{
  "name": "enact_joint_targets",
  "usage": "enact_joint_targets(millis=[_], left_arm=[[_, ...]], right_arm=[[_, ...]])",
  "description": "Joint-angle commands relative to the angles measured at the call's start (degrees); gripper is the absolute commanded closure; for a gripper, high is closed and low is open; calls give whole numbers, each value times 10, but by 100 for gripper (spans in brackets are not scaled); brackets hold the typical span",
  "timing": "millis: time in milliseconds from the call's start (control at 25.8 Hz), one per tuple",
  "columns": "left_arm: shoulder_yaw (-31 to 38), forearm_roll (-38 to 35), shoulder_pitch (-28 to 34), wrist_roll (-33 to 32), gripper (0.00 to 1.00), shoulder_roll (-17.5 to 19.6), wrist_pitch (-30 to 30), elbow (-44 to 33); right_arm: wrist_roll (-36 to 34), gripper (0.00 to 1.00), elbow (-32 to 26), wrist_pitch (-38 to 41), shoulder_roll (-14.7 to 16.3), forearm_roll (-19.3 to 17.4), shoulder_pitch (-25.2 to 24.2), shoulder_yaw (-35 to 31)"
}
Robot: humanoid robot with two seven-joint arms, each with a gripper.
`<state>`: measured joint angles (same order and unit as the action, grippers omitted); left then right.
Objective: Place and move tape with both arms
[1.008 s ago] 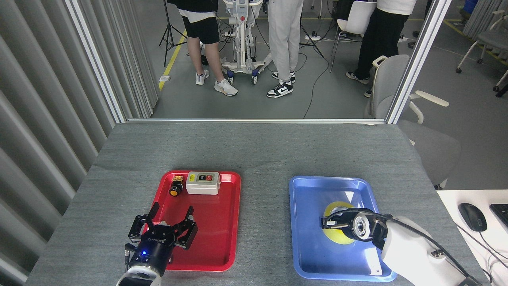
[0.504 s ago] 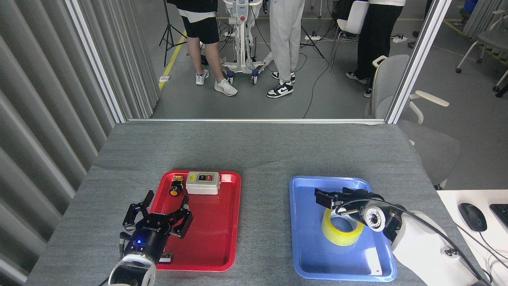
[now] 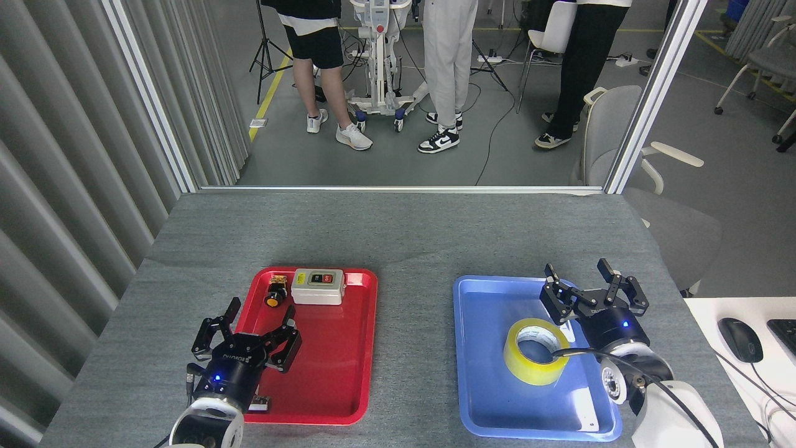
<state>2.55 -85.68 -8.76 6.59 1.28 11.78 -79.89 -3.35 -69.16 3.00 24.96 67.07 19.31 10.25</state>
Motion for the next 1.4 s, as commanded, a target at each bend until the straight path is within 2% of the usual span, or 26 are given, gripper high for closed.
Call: enact_joint_targets(millis=[0, 116, 349, 504, 775, 1047, 1357], left_arm=[[0, 0, 1, 0, 0, 0, -1, 1], [0, 0, 2, 1, 0, 0, -1, 5], [0, 0, 5, 0, 0, -1, -1, 5], [0, 0, 7, 0, 0, -1, -1, 5], [4, 2, 2, 1, 0, 0, -1, 4], [4, 1, 7, 0, 0, 10, -1, 2], [5, 3, 9, 1, 0, 11, -1, 1]], right_arm=[[-2, 1, -31, 26, -37, 90, -39, -92], [38, 0, -66, 60, -70, 132, -74, -141], [49, 1, -116, 59, -105, 152, -139, -175], [21, 0, -131, 24, -106, 151, -180, -172], [16, 0, -151, 23, -109, 150, -185, -168], [12, 0, -192, 22, -109, 149, -219, -168], [12, 0, -192, 23, -105, 147, -228, -163]])
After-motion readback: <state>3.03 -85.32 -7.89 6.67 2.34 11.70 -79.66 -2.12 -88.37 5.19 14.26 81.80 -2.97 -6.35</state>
